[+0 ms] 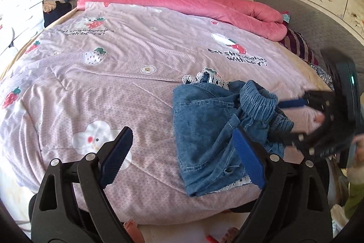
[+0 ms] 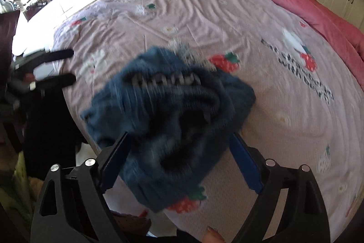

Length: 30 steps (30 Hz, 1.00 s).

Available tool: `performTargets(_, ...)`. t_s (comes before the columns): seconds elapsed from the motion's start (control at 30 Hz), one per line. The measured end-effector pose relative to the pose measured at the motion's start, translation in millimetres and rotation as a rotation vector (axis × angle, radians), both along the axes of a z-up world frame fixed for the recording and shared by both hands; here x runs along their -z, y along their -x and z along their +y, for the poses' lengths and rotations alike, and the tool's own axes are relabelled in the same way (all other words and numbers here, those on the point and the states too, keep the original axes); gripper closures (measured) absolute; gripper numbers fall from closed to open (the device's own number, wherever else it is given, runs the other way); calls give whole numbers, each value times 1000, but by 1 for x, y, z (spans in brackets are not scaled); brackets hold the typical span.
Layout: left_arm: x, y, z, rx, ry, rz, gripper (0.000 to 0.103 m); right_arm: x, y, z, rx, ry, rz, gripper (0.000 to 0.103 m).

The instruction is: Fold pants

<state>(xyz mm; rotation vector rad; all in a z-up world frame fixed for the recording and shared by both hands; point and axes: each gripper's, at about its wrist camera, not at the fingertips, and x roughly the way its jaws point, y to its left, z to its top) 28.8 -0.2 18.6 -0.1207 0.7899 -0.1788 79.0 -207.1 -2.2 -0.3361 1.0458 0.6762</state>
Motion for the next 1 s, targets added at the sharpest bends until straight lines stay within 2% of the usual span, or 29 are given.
performTargets(0.07,4,-4,-3,2,-10,7,20,10,5,-7,11,-9,26,37)
performTargets(0.13,6,-5,-7,9,-13,9,20,20,10,-14,28,-9,46,37)
performTargets(0.2,6,-6,-12,19,-24,9,20,14,14,-19,39,-49,48,37)
performTargets(0.3,9,-7,-17,34,-31,14,19,-17,20,-26,54,-137,-28,37)
performTargets(0.43,14,-9,-21,31,-36,25,19,-52,18,-15,59,-205,-130,37)
performTargets(0.53,15,-8,-16,8,-51,27,17,-61,13,6,26,-166,-193,43)
performTargets(0.6,15,-8,-9,-9,-52,32,17,-58,7,22,3,-129,-203,57)
performTargets(0.77,15,-11,8,-48,-43,38,16,-39,9,32,-45,-110,-150,76)
performTargets(1.0,27,-19,2,-20,-17,68,15,-12,30,4,-17,-117,-74,80)
